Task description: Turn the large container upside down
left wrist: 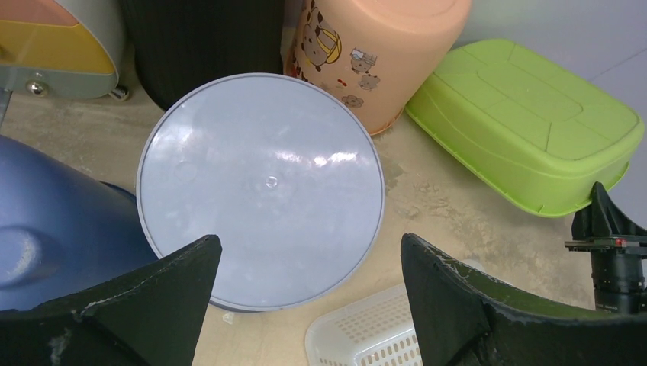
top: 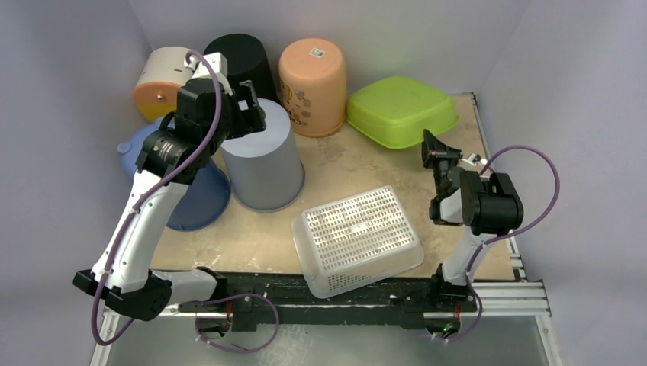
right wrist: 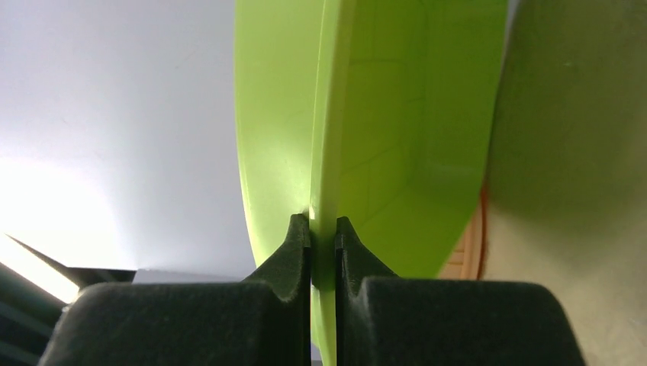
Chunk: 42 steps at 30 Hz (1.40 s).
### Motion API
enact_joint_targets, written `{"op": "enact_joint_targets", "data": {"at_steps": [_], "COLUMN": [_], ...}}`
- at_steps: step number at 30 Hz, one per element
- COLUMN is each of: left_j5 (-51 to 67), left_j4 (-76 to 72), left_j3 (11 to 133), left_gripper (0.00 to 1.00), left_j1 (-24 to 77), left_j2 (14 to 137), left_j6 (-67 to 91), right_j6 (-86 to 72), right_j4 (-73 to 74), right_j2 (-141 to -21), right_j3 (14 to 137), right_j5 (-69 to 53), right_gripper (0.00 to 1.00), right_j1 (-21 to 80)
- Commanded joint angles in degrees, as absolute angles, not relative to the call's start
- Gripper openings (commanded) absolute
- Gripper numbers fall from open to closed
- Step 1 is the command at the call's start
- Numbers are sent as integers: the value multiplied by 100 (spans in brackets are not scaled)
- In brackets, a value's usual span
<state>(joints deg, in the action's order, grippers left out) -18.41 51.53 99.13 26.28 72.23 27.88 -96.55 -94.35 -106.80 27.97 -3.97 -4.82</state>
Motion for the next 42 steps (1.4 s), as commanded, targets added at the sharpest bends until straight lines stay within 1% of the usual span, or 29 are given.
{"op": "enact_joint_targets", "data": {"at_steps": [1,5,11,20,24,25,26,27,28,29,34,38,40,42], "left_j5": [-1740,-1689,-1692,-1666,-1651,-1644,-1644,-1650,-1666,-1682,-1733,-1709,-1632,-1551], "left_j4": [4940,4875,4884,4858,4852,4867,4873,4882,4893,4895,4880,4816,4814,4862], "left_j3": [9896,9850,9777,9835,9866,9870,9870,9870,9869,9868,9869,9854,9867,9928], "left_gripper": [85,85,85,85,85,85,85,85,85,85,85,85,85,85], "left_j1": [2637,2637,2637,2637,2637,2637,2637,2637,2637,2637,2637,2637,2636,2637], "left_j2": [7231,7258,7320,7545,7602,7610,7625,7628,7638,7639,7650,7655,7679,7753], "left_j6": [2779,2821,2846,2847,2857,2862,2863,2859,2860,2858,2884,2872,2808,2750], "right_j6": [-9210,-9131,-8979,-8888,-8827,-8814,-8789,-8769,-8726,-8676,-8443,-8130,-7692,-6964], "right_j4": [-11516,-11523,-11371,-11190,-11013,-10948,-10857,-10729,-10542,-10431,-9668,-8663,-7724,-6252], "right_j2": [-10708,-10848,-11035,-11618,-11687,-11676,-11655,-11608,-11546,-11446,-10906,-10151,-9567,-8752], "right_j3": [2232,1858,1609,1775,1823,1820,1815,1819,1819,1807,1842,2034,2307,2837], "right_j5": [-673,-701,-696,-827,-853,-853,-860,-869,-870,-858,-761,-783,-859,-794], "right_gripper": [0,0,0,1,2,6,18,43,90,99,100,100,100,100], "right_j1": [-535,-768,-1005,-1245,-1314,-1332,-1355,-1372,-1379,-1387,-1389,-1389,-1388,-1389]}}
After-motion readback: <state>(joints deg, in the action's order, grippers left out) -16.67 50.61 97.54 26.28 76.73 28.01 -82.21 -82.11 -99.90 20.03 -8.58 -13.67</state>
